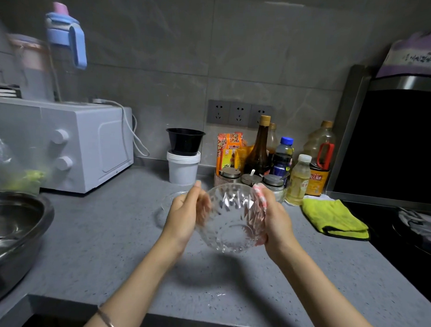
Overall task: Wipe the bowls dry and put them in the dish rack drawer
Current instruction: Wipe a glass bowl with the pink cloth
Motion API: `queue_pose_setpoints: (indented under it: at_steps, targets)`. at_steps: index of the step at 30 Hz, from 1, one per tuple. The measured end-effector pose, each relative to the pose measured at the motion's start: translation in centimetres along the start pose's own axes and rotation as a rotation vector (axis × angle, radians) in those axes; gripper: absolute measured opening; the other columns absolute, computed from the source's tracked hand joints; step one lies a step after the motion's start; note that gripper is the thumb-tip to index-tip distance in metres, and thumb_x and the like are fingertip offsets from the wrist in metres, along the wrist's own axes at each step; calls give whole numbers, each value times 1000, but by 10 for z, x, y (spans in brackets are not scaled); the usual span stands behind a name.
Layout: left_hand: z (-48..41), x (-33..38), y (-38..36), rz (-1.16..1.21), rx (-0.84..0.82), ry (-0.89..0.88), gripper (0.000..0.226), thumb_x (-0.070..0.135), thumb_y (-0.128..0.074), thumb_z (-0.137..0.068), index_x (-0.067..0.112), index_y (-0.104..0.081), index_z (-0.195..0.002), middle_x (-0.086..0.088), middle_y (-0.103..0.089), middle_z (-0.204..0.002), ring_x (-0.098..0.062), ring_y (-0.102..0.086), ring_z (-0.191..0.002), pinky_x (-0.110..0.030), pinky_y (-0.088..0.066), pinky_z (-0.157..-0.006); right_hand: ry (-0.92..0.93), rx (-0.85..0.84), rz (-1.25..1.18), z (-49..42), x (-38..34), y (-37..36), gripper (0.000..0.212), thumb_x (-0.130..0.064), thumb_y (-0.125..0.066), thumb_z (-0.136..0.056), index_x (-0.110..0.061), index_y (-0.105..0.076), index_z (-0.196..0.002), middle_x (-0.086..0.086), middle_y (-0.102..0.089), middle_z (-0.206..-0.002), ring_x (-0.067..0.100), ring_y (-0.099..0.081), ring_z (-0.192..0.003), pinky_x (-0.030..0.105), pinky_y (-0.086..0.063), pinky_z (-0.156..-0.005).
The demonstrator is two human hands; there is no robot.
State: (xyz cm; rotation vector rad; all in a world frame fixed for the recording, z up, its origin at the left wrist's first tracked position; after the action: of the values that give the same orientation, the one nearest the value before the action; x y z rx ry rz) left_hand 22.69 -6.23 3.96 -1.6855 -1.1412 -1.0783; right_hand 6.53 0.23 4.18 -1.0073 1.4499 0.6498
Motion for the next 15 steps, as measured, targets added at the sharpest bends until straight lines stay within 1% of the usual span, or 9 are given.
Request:
queue_pose_setpoints:
  at_steps: [2,3,5,6,8,10,12,13,15]
  targets:
    - [1,13,-8,-114,-74,-61,52,37,-36,-100,15,-58,-58,0,-59,-59,-6,-54,-57,-11,-43,-59,74,-36,129,0,-8,-2,60,-50,-57,-86,9,-66,-78,31,-66,-79,30,-60,-69,39,-49,-69]
    - [2,17,-12,-167,-102,-89,53,37,-37,-99,16,-57,-55,1,-57,-55,-5,-53,-54,-11,-43,-57,113,-64,179,1,-11,-4,63,-50,-57,-85,12,-62,-76,29,-62,-72,27,-57,-63,33,-46,-63]
    - [6,23,-20,-225,-117,-141,57,37,-40,-99,17,-48,-46,7,-46,-42,-5,-44,-43,-15,-38,-53,187,-99,229,3,-18,-10,58,-42,-52,-92,3,-53,-57,19,-51,-57,16,-47,-43,19,-38,-46]
    - [7,23,-22,-232,-107,-157,60,35,-41,-99,17,-41,-42,8,-38,-36,-5,-37,-38,-16,-34,-50,226,-103,244,4,-20,-12,55,-40,-50,-94,-2,-49,-53,16,-45,-53,12,-40,-37,17,-32,-40]
    - [7,21,-20,-210,-53,-157,62,32,-42,-99,17,-32,-40,10,-27,-34,-5,-26,-35,-17,-28,-45,326,-102,251,6,-21,-14,58,-44,-46,-94,0,-50,-57,13,-46,-51,10,-40,-38,16,-32,-41]
    - [7,18,-16,-167,16,-131,61,30,-43,-99,19,-30,-40,8,-26,-36,-6,-24,-36,-18,-23,-42,422,-111,241,9,-17,-15,60,-50,-42,-96,1,-58,-69,14,-60,-63,19,-58,-56,26,-45,-55]
    - [5,9,-9,-70,92,-69,58,30,-45,-99,18,-33,-43,2,-30,-42,-12,-29,-42,-22,-25,-47,516,-106,321,16,-10,-17,54,-53,-32,-96,-13,-67,-100,6,-69,-95,18,-65,-92,38,-51,-82]
    - [3,4,-5,-19,134,-33,53,31,-46,-98,14,-39,-48,-6,-34,-48,-16,-33,-48,-24,-28,-52,577,-91,394,23,-8,-19,52,-53,-27,-96,-21,-62,-118,-4,-65,-115,9,-58,-110,36,-47,-95]
    - [-2,-4,2,58,203,20,39,34,-47,-97,8,-54,-70,-12,-46,-67,-22,-41,-64,-31,-33,-64,715,-79,584,40,-6,-26,56,-55,-19,-97,-29,-36,-144,-15,-38,-147,-2,-31,-136,25,-28,-113]
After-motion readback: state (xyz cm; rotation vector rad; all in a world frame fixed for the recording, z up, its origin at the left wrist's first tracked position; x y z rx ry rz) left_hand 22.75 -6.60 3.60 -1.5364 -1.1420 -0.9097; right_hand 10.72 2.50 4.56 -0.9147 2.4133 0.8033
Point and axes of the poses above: each hand's wrist, its own z-axis away from the middle knuckle, its own y-axis out of the back of the hand, x = y × z, the point moved 7 cm from there along -z, towards the middle knuckle
